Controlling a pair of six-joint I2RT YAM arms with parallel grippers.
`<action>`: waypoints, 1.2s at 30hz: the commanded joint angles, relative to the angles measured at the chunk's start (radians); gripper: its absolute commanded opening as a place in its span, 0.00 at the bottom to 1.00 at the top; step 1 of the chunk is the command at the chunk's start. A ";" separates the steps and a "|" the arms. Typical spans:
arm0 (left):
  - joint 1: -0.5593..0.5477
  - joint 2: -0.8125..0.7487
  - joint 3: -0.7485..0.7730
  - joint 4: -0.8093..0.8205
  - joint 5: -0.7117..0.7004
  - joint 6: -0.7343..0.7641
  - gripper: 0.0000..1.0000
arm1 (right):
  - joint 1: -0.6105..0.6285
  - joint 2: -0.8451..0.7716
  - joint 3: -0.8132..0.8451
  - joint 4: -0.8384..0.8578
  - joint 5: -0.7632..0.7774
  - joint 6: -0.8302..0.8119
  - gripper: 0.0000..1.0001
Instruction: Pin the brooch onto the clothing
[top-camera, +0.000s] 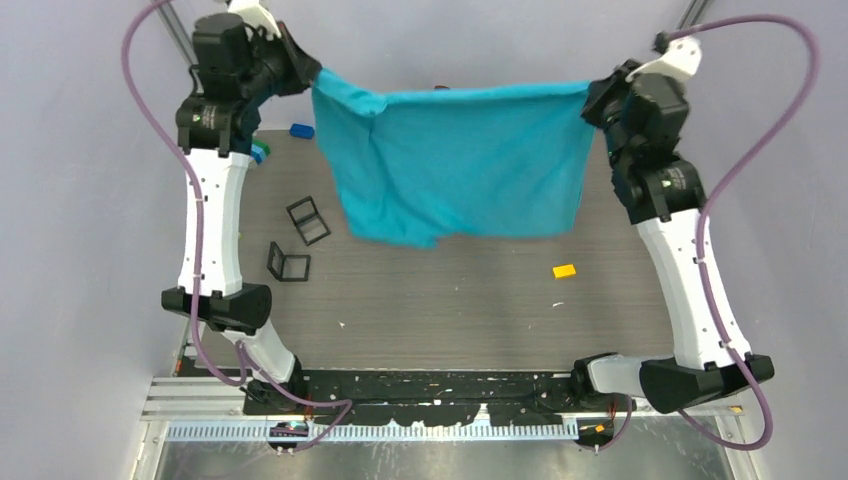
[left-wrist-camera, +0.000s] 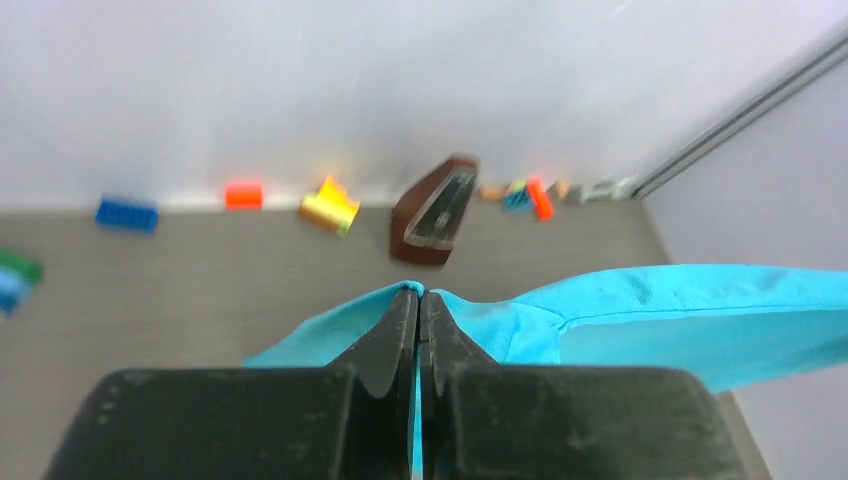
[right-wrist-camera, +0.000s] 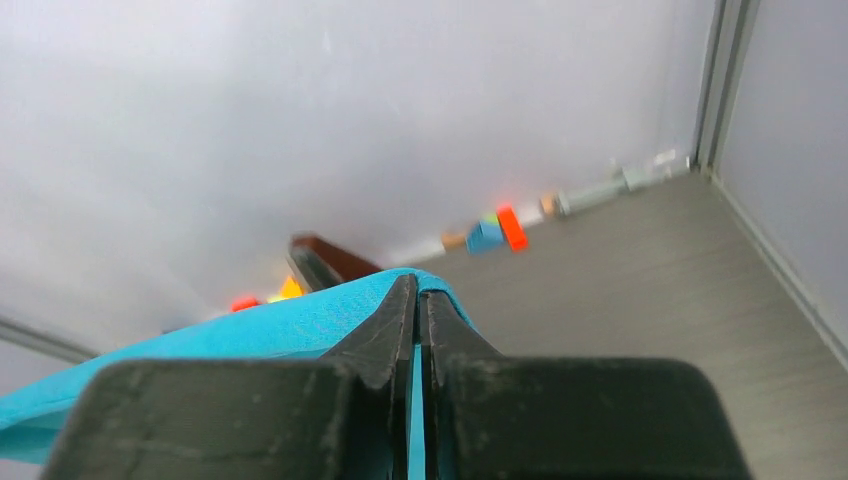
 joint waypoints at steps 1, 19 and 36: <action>0.004 -0.018 0.230 0.033 0.111 0.041 0.00 | -0.030 -0.062 0.142 0.146 -0.034 -0.038 0.00; 0.004 -1.021 -1.273 -0.187 0.320 -0.173 0.08 | -0.031 -0.886 -0.783 -0.437 -0.003 0.521 0.07; -0.011 -1.190 -1.379 -0.181 0.123 -0.127 1.00 | -0.032 -0.984 -0.869 -0.564 -0.099 0.511 0.82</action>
